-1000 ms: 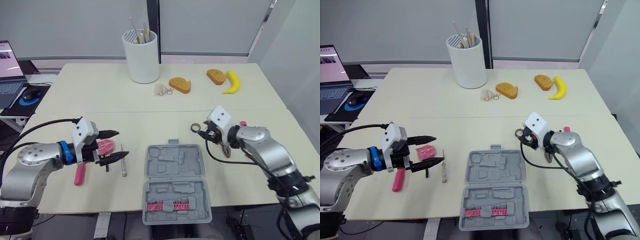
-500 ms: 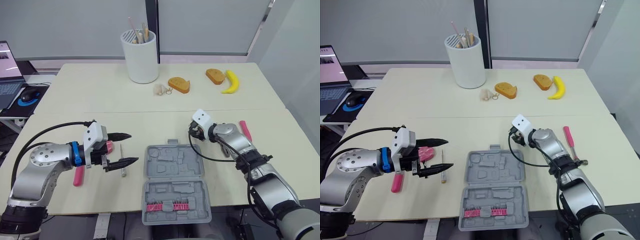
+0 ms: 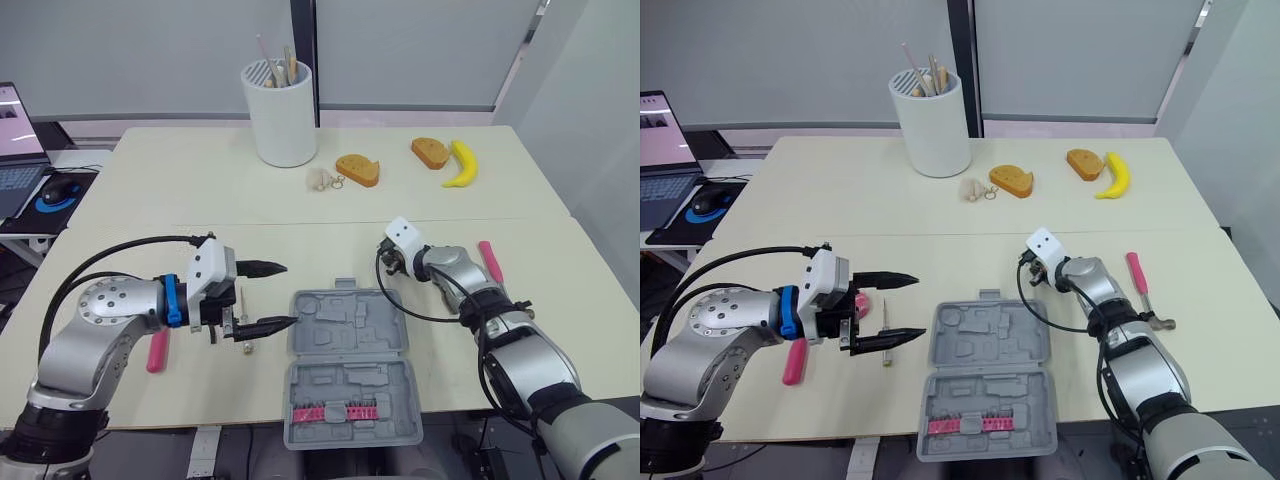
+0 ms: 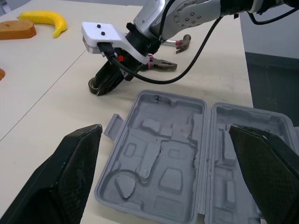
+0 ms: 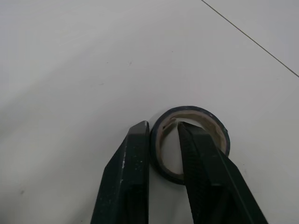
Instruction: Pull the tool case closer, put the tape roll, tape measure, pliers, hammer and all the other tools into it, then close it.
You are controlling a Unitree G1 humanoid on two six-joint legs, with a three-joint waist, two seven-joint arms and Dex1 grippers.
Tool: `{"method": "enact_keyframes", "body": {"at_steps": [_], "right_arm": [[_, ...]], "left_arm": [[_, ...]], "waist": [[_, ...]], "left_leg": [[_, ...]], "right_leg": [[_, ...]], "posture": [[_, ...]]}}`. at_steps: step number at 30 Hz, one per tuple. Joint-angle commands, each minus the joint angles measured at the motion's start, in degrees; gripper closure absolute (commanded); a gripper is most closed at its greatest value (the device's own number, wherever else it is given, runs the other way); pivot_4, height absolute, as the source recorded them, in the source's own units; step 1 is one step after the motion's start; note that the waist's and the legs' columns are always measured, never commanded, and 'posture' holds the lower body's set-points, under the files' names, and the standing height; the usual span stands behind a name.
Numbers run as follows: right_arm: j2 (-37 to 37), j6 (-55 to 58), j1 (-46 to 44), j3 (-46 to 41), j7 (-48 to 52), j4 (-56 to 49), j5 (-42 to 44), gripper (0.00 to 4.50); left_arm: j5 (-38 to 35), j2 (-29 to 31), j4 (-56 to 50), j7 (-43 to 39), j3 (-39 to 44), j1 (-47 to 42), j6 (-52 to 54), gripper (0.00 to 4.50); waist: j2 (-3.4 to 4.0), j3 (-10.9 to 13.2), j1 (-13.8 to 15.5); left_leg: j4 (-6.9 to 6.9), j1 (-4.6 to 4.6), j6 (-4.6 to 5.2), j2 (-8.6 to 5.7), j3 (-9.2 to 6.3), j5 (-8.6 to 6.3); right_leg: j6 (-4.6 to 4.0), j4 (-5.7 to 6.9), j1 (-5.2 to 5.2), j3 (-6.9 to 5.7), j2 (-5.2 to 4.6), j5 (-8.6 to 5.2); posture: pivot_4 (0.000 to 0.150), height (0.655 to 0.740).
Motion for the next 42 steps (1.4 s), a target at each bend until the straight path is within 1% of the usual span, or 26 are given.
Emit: {"method": "enact_keyframes", "body": {"at_steps": [1,3,5,7,10,12,14,16,18,21,26,29,34,42], "right_arm": [[0.25,-0.67,-1.15,-1.24,0.46,-0.76,-0.11,4.26],[0.07,-0.12,-0.62,-1.43,1.10,-2.72,0.13,4.48],[-0.29,0.79,0.32,-1.56,2.11,-6.15,0.48,4.48],[-1.05,2.95,2.16,-1.54,4.04,-12.51,1.11,4.48],[-2.39,10.04,6.97,-0.76,8.63,-28.52,3.15,4.48],[-2.55,17.83,10.64,0.05,11.51,-41.50,6.28,4.48],[-2.45,25.36,13.23,1.29,12.77,-51.52,8.55,4.48],[-1.14,32.15,14.91,2.85,13.46,-58.77,11.44,4.48],[1.31,37.16,15.28,4.24,13.07,-61.99,13.82,4.48],[5.10,40.05,14.75,6.82,11.36,-61.01,14.87,4.48],[8.11,37.39,13.80,10.29,9.36,-55.05,13.42,4.48],[11.33,34.37,11.52,11.05,7.93,-47.19,12.55,4.48],[12.17,30.34,9.77,12.15,7.86,-40.97,10.97,4.48],[13.01,27.17,9.12,13.74,8.33,-36.30,9.30,4.48]], "left_arm": [[-1.22,0.24,-1.63,0.56,0.09,-2.08,0.89,0.00],[-0.91,0.53,-1.17,0.42,0.19,-2.45,0.93,0.00],[-0.24,1.16,-0.36,-0.06,0.46,-2.44,0.39,0.00],[0.82,2.43,0.59,-1.21,0.93,-1.67,-0.93,0.00],[2.57,5.03,2.73,-3.32,2.34,0.95,-3.82,0.00],[3.74,6.96,4.33,-4.86,3.25,3.11,-6.08,0.00],[4.15,8.14,5.42,-5.75,4.00,4.73,-7.33,0.00],[4.88,9.27,6.43,-6.83,4.39,6.27,-8.74,0.00],[5.72,10.17,7.27,-7.83,4.34,7.30,-10.29,0.00],[5.89,10.80,7.81,-8.42,4.21,7.71,-10.99,0.00],[5.70,10.90,7.48,-8.45,4.20,7.80,-10.94,0.00],[5.83,10.97,6.73,-8.49,3.84,8.17,-10.83,0.00],[6.26,11.19,6.33,-8.39,3.91,8.80,-10.97,0.00],[6.61,11.31,5.81,-8.11,3.74,9.19,-10.97,0.00]], "waist": [[0.00,0.00,0.00],[0.00,0.00,0.00],[0.01,0.00,0.00],[0.02,0.01,-0.02],[0.04,0.02,-0.05],[0.06,0.03,-0.03],[0.07,0.04,-0.04],[0.08,0.05,0.01],[0.08,0.05,-0.02],[0.08,0.05,0.04],[0.08,0.05,0.30],[0.06,0.04,0.08],[0.07,0.04,-0.03],[0.07,0.04,-0.04]], "left_leg": [[0.00,0.00,0.00,0.00,0.00,0.00],[0.02,0.01,0.00,0.01,0.00,0.00],[0.02,0.00,0.00,0.01,0.01,0.00],[0.02,-0.01,0.00,0.01,-0.01,0.00],[0.00,-0.04,0.00,0.03,-0.02,0.00],[-0.02,-0.06,0.01,0.04,-0.01,-0.01],[-0.04,-0.08,0.01,0.08,-0.01,-0.01],[-0.05,-0.10,0.01,0.07,-0.03,-0.01],[-0.05,-0.08,0.01,0.07,-0.03,-0.01],[-0.03,-0.01,0.01,0.07,-0.08,0.00],[0.04,-0.03,0.01,0.01,-0.08,0.00],[0.05,-0.04,0.02,-0.01,-0.04,0.00],[0.04,-0.06,0.01,0.06,-0.02,0.00],[0.05,-0.06,0.01,0.06,-0.01,0.00]], "right_leg": [[0.00,0.00,0.01,0.00,0.00,0.00],[0.00,0.01,0.00,0.00,0.00,0.00],[0.00,0.03,-0.01,0.01,0.00,0.00],[0.00,0.03,-0.02,0.01,0.01,0.00],[-0.01,0.01,-0.06,0.00,0.02,-0.01],[-0.01,-0.03,-0.09,0.01,0.02,-0.01],[-0.02,-0.07,-0.12,0.01,0.03,-0.01],[-0.02,-0.07,-0.13,-0.01,0.03,-0.02],[-0.02,-0.06,-0.11,-0.01,0.02,-0.01],[-0.02,0.03,-0.08,-0.05,0.02,-0.01],[-0.01,0.07,-0.09,-0.04,0.00,-0.01],[0.01,0.05,-0.10,-0.02,-0.02,0.00],[-0.03,0.25,-0.26,0.00,0.04,-0.03],[-0.04,0.32,-0.30,0.02,0.04,-0.03]], "posture": [[0.150,0.7303],[0.150,0.7303],[0.150,0.7303],[0.150,0.7303],[0.150,0.7303],[0.150,0.7303],[0.150,0.7303],[0.150,0.7303],[0.150,0.7303],[0.150,0.7303],[0.150,0.7303],[0.150,0.7303],[0.150,0.7303],[0.150,0.7303]]}}
